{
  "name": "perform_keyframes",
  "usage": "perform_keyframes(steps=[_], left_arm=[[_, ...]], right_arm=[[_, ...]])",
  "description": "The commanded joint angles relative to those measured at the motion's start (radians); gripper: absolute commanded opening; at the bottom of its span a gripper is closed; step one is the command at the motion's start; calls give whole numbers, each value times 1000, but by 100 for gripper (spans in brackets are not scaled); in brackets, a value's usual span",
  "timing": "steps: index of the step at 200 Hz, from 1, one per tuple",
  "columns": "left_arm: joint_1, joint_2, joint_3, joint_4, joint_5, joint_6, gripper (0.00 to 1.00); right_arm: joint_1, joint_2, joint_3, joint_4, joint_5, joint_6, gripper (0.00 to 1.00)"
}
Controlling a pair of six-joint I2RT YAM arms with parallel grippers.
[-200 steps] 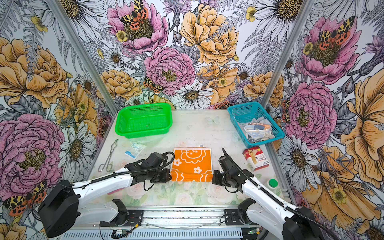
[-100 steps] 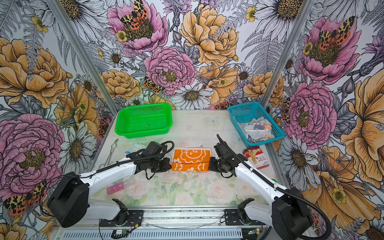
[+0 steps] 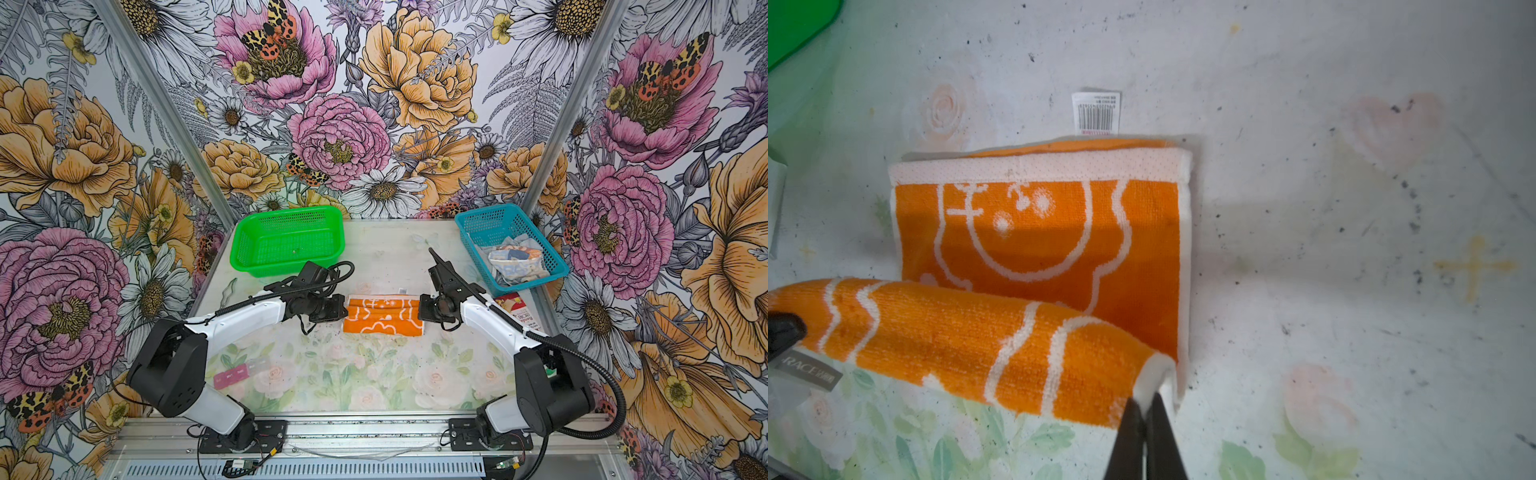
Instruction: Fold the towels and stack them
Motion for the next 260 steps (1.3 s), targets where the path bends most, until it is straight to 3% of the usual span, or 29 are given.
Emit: perform_keyframes(steps=[1,94,145,159,190,205,238,260], left_arm=[[26,46,47,6,6,48,0],[61,180,132,37,3,62,0],[79,198,170,51,6,66,18],[83,198,190,52,5,67,27],[87,193,230,53,-15,71,30],[85,176,231,58,-40,78,31],[50,67,130,142,-149,107,33],[23,31,64,146,-121,93,33]], right_arm=[[-16,47,37,37,11,-44,0],[-40,230,156,69,14,-85,0],[-45,276,208,66,6,-92,0],[-48,273,221,64,10,-94,7],[-50,244,240,64,3,-103,32],[-47,215,233,66,-7,-122,40],[-26,91,161,67,26,-132,43],[16,49,96,69,-23,-104,44]])
